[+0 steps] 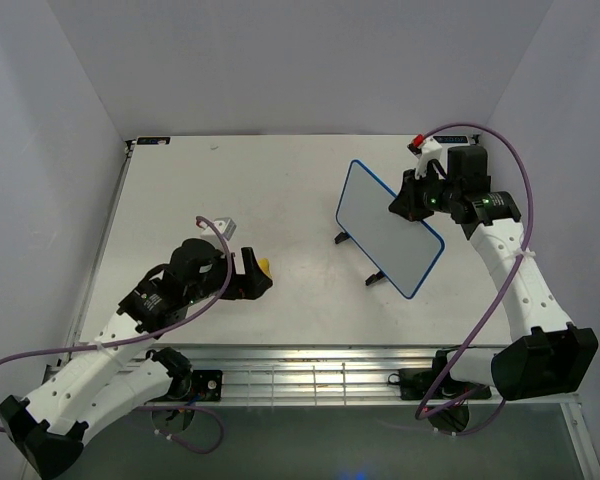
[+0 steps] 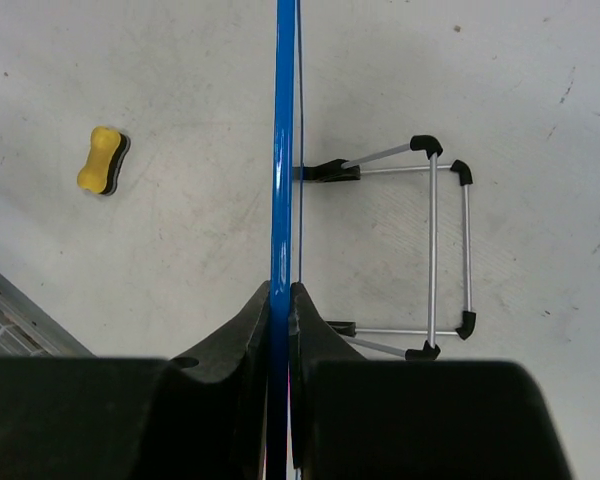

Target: Erase the whiteboard

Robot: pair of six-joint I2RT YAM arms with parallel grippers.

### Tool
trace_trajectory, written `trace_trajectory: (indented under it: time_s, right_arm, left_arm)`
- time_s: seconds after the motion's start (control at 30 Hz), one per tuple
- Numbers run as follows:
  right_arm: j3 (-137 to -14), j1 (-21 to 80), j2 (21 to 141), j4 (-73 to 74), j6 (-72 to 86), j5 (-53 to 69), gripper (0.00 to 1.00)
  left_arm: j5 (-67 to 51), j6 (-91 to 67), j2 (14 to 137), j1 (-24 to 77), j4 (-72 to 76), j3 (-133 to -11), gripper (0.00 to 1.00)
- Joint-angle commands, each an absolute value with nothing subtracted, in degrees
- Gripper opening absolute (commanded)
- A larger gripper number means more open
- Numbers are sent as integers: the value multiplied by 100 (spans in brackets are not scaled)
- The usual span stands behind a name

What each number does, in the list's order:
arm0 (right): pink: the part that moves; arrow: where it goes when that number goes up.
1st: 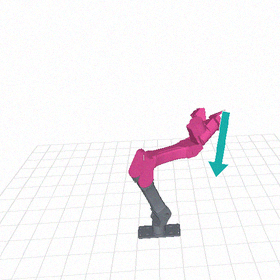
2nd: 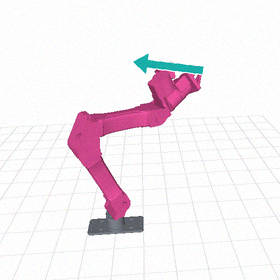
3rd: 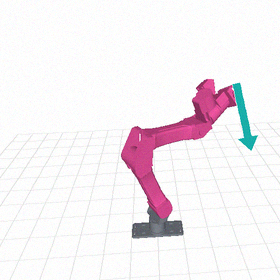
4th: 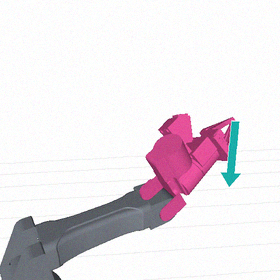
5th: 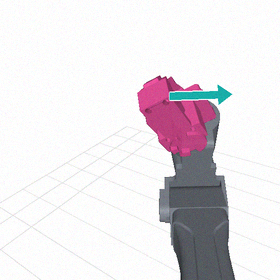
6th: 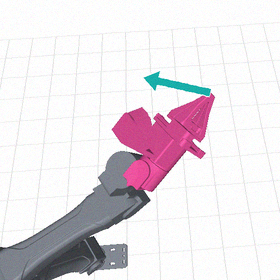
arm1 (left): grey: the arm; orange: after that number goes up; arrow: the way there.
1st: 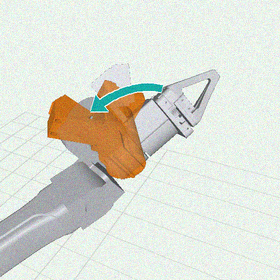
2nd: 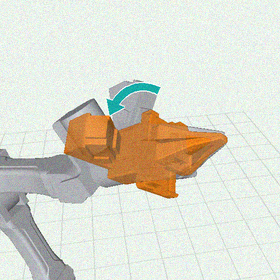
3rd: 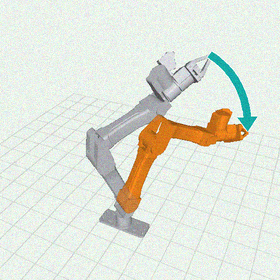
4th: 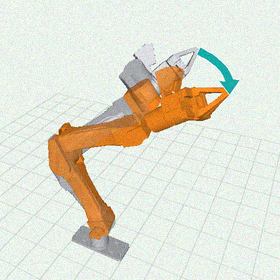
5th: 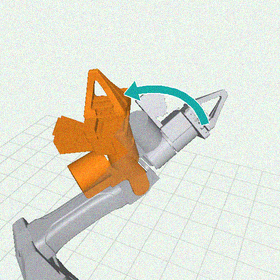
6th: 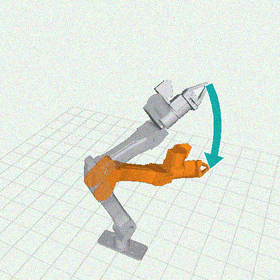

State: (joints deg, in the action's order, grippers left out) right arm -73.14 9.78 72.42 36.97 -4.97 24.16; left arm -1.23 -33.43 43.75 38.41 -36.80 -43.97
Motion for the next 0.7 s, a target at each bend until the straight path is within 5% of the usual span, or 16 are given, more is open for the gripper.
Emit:
trace_trajectory:
  time_s: [0.0, 0.67]
  right_arm:
    - [-7304, 923, 7075, 2717, -554, 2577, 8]
    - [-6162, 545, 7093, 1565, -185, 2988, 8]
  left_arm:
    - [-484, -3164, 4412, 3850, -3551, -4289, 98]
    - [-519, -3182, 4316, 3850, -3516, -4245, 98]
